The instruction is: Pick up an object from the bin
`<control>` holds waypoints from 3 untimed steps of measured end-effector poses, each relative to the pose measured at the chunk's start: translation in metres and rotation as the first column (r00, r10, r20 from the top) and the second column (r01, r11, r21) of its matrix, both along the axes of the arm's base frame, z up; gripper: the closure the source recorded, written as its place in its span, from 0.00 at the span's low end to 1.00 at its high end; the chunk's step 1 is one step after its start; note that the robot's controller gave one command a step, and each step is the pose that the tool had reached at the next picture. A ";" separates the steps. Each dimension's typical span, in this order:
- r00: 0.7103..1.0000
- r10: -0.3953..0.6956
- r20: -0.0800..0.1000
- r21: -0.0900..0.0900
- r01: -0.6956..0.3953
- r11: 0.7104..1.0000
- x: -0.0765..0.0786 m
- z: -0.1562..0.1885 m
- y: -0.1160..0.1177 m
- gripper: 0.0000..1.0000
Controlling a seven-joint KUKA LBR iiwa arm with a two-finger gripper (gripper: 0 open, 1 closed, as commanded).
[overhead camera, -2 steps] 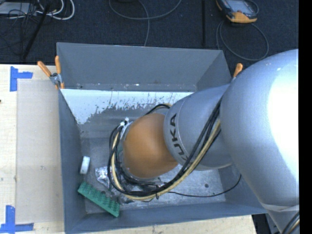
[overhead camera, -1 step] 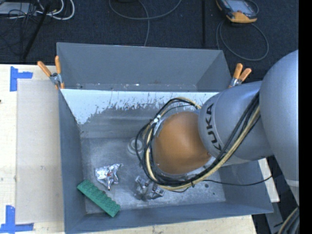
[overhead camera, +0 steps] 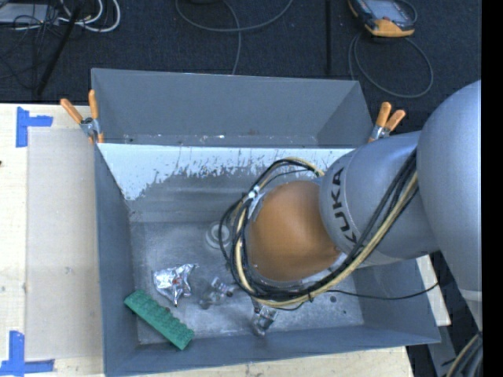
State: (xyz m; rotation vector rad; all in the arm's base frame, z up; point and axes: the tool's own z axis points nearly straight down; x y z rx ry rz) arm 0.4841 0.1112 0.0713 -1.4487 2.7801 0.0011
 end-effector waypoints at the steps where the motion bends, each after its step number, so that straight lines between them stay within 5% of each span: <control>1: 0.984 -0.179 0.003 0.001 0.179 0.984 0.063 0.166 0.022 0.00; 2: 0.992 -0.123 -0.018 -0.004 0.123 0.992 -0.001 0.081 0.097 0.00; 3: 0.983 -0.183 0.005 0.002 0.183 0.983 0.002 0.001 0.101 0.00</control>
Offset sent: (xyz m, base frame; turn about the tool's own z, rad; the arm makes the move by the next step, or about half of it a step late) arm 0.0608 0.0201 0.1618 0.1799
